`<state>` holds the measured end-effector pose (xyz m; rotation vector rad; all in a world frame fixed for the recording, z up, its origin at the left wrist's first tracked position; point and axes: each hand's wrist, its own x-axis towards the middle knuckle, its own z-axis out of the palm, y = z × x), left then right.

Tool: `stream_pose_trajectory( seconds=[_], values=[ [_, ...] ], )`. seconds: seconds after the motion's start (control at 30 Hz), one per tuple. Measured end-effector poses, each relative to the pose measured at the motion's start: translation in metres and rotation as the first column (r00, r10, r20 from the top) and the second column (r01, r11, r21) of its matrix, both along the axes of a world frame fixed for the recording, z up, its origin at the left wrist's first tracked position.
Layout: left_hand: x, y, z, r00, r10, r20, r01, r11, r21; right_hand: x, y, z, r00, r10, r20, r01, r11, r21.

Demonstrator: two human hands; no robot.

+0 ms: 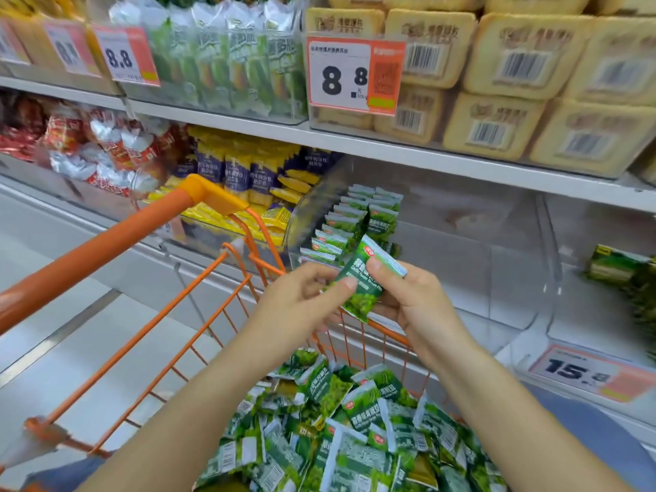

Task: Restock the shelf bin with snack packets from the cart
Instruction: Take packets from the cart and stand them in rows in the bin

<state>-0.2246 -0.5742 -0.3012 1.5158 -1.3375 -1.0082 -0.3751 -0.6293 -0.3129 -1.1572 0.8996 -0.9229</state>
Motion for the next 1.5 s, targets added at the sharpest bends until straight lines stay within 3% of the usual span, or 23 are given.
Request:
stream_pose_trajectory(
  seconds=[0.13,0.2,0.3,0.4,0.5,0.6,0.67,0.73,0.83,0.93,1.1,1.17,1.27,1.4,1.5],
  values=[
    [-0.005,-0.016,-0.012,0.992,-0.002,0.124,0.005,1.0,-0.027,-0.005,0.001,0.0,0.999,-0.026,-0.044,0.023,0.996,-0.083],
    [-0.002,-0.028,-0.017,0.965,0.021,0.261,0.007,0.995,-0.103,-0.009,-0.002,-0.002,0.997,-0.075,-0.02,0.074,0.995,-0.066],
    [0.01,-0.053,-0.03,0.789,0.123,0.602,0.048,0.964,-0.261,-0.016,-0.01,-0.001,0.962,-0.265,0.063,0.268,0.963,-0.039],
    [0.016,-0.07,-0.052,0.581,0.165,0.797,0.091,0.96,-0.265,-0.028,-0.027,0.007,0.915,-0.389,0.109,0.389,0.921,0.02],
    [0.013,-0.073,-0.064,0.548,0.207,0.81,0.087,0.95,-0.301,-0.034,-0.06,0.015,0.891,-0.442,0.105,0.419,0.888,0.188],
    [0.012,-0.073,-0.064,0.537,0.261,0.802,0.096,0.926,-0.366,-0.029,-0.101,0.005,0.846,-0.525,0.089,0.393,0.728,0.562],
    [0.012,-0.073,-0.064,0.536,0.258,0.803,0.092,0.928,-0.36,-0.02,-0.117,0.0,0.828,-0.556,0.07,0.363,0.627,0.689],
    [0.012,-0.073,-0.065,0.536,0.267,0.801,0.082,0.928,-0.364,-0.008,-0.127,-0.006,0.815,-0.579,0.011,0.415,0.596,0.687],
    [0.013,-0.075,-0.067,0.534,0.273,0.8,0.089,0.923,-0.374,0.011,-0.136,-0.018,0.833,-0.552,-0.03,0.446,0.64,0.626],
    [0.013,-0.075,-0.066,0.532,0.275,0.801,0.099,0.919,-0.382,0.022,-0.148,-0.031,0.889,-0.43,-0.157,0.441,0.709,0.551],
    [0.013,-0.075,-0.067,0.525,0.268,0.808,0.121,0.916,-0.382,0.025,-0.161,-0.048,0.883,-0.218,-0.415,0.411,0.785,0.464],
    [0.013,-0.075,-0.067,0.525,0.264,0.809,0.12,0.918,-0.377,0.027,-0.165,-0.051,0.779,-0.151,-0.609,0.414,0.853,0.318],
    [0.013,-0.075,-0.068,0.518,0.263,0.814,0.117,0.921,-0.372,0.028,-0.167,-0.043,0.527,-0.157,-0.835,0.336,0.941,0.035],
    [0.014,-0.076,-0.067,0.531,0.27,0.803,0.112,0.917,-0.382,0.026,-0.18,-0.04,0.339,-0.268,-0.902,0.157,0.961,-0.227],
    [0.013,-0.077,-0.068,0.537,0.289,0.793,0.108,0.908,-0.405,0.023,-0.189,-0.031,0.021,-0.315,-0.949,-0.114,0.942,-0.315]
  ],
)
